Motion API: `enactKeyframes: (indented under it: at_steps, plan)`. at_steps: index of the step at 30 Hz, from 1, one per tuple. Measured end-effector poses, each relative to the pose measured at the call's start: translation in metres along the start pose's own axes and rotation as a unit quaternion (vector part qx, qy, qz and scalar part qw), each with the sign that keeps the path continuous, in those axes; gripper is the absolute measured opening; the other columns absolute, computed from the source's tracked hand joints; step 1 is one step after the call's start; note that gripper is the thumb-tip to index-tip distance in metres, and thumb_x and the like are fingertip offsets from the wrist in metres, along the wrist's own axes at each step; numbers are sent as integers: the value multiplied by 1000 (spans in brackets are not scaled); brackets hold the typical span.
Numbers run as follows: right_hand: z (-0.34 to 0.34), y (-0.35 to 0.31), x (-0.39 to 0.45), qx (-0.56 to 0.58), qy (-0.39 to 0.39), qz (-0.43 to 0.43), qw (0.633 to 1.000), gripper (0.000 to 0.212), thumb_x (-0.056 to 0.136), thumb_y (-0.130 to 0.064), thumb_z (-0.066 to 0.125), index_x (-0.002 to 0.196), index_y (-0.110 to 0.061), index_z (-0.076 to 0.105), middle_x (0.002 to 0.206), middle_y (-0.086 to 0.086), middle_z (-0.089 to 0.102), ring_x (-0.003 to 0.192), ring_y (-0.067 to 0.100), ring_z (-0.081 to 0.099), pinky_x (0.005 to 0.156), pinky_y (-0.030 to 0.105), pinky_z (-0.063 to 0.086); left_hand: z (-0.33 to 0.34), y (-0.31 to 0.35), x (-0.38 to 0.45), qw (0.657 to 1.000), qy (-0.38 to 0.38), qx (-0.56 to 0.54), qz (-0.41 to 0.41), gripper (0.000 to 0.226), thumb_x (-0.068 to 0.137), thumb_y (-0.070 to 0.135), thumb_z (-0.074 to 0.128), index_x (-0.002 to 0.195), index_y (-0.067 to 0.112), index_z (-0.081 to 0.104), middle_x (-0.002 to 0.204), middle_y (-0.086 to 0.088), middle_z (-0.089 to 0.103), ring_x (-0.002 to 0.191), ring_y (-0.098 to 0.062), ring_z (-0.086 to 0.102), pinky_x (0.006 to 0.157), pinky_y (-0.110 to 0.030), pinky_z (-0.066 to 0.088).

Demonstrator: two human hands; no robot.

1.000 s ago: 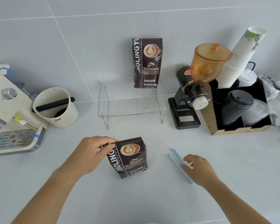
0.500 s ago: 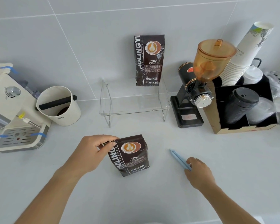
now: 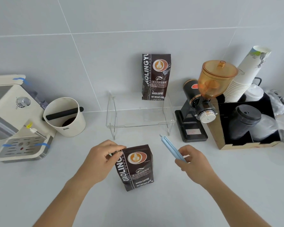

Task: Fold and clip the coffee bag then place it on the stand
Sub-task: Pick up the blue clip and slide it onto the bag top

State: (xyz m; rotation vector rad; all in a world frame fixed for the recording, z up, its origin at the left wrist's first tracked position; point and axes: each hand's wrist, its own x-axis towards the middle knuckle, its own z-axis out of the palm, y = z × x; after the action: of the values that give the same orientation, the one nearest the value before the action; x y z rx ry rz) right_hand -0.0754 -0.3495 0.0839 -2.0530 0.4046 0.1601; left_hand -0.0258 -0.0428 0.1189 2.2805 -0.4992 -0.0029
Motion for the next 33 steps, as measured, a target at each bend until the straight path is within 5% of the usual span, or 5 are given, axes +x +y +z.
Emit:
enactKeyframes:
  at_steps: [14, 25, 33]
  plan:
    - [-6, -60, 1, 308, -95, -2, 947, 14, 86, 7, 58, 86, -4, 66, 75, 9, 62, 62, 20, 55, 57, 28, 47, 3, -4, 6, 999, 20, -31, -19, 22, 87, 11, 65, 101, 25, 75, 89, 8, 68, 85, -8, 64, 66, -9, 47]
    - [-10, -69, 4, 349, -177, 34, 920, 17, 78, 8, 52, 82, -6, 61, 67, 11, 55, 55, 20, 52, 53, 29, 41, 7, -7, 7, 997, 39, -64, -37, 22, 87, 8, 66, 100, 22, 76, 87, 9, 69, 84, -6, 65, 65, -10, 48]
    - [-6, -69, 10, 311, -225, 54, 922, 24, 85, 14, 45, 92, -5, 57, 80, 14, 64, 56, 21, 51, 55, 29, 43, 5, -7, 2, 995, 22, -81, -51, 24, 89, 6, 62, 103, 22, 74, 90, 11, 69, 87, -5, 64, 68, -9, 47]
